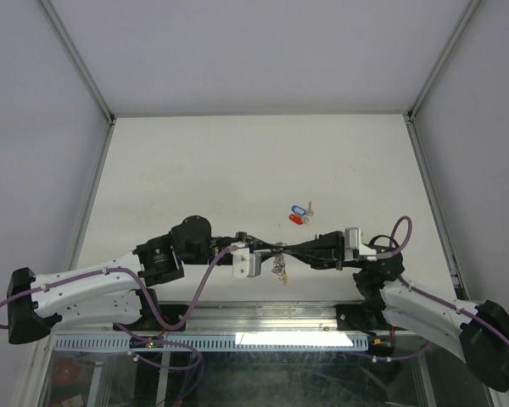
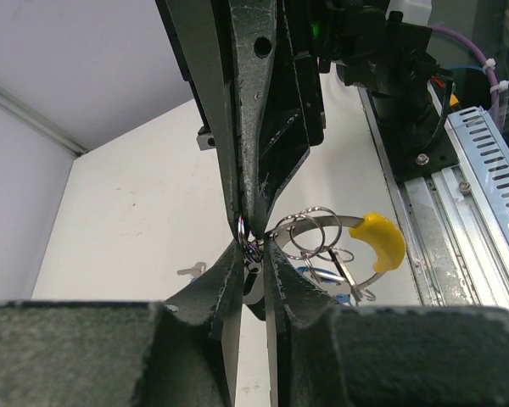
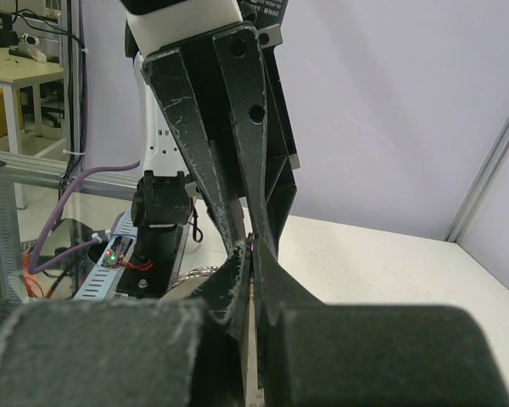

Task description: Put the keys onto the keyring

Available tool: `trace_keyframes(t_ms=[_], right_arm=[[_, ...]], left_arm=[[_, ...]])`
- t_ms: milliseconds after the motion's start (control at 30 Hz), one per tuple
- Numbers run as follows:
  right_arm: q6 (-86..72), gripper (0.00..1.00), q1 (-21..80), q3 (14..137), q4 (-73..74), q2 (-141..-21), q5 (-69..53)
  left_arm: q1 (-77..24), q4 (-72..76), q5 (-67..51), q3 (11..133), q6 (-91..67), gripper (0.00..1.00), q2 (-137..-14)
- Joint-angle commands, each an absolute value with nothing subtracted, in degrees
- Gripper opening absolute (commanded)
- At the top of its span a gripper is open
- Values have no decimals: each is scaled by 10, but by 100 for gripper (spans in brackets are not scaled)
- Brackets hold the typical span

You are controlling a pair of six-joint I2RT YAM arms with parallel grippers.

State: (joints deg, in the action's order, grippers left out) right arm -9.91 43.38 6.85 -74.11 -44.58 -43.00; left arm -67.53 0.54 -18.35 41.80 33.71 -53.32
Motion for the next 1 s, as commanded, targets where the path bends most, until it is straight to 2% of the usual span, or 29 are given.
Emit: trace_keyframes(t_ms=[0,133,433,633,733,833,967], right_arm=[[-88,0,434,92,-749,-442,-434],[-89,0,433,93,-746,-438,-436],[-71,1,433,102,-666,-408,-438],[-19,26,433,113,-529,-348,-397],[-19,26,434,132,-437,-328,-395],[33,33,433,154,-358,-319,-364],[39,34,433,191,-265,-330,-359]], left_arm=[[-679,37,-195,432,329,11,-533],[-679,32,-186,433,330,0,-533],[-679,-41,-141,460,357,0,-531],[-678,-186,-87,527,414,0,-547],[-679,-250,-68,562,445,0,-565],[-679,-322,-54,602,476,0,-594],[-679,-435,-27,681,515,0,-657]])
